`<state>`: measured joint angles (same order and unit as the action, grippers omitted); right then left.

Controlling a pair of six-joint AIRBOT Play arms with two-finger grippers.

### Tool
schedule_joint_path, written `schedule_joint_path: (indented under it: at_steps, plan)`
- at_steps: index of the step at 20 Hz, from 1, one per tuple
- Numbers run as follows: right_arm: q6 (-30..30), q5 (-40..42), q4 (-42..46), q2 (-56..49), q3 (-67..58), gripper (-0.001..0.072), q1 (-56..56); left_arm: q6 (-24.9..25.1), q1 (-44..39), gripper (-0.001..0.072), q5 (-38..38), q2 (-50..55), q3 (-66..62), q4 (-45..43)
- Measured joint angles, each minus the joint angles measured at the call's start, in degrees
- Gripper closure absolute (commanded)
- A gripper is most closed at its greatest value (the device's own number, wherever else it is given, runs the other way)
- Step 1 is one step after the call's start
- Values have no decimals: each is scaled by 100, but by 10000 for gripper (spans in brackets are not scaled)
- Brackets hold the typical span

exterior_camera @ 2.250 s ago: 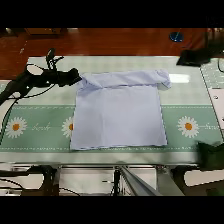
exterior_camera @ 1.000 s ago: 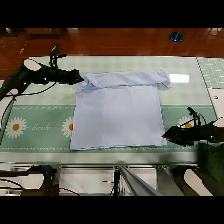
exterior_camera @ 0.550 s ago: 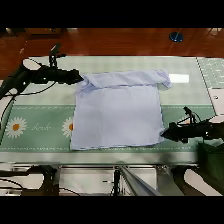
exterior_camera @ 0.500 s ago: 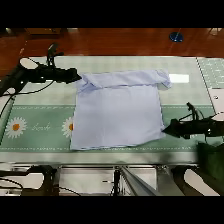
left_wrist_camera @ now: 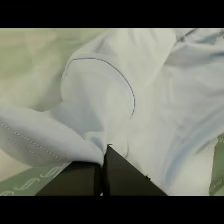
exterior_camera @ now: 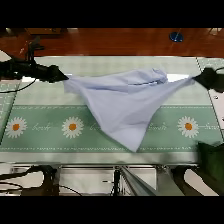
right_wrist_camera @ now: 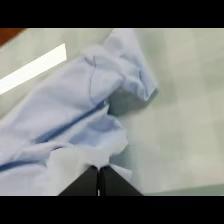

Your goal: Fold the shirts.

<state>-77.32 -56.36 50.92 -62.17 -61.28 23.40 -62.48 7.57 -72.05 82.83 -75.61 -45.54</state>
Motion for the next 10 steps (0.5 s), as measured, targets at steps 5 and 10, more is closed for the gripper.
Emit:
schedule_joint_path:
  at_steps: [5,10]
  plan:
    - [-278,275,11,-1097,-1355,691,-2,-4,-177,687,-640,-584,568,-507]
    - [-466,98,17,-1950,-2218,689,0,-164,-699,687,-688,-831,1617,-710]
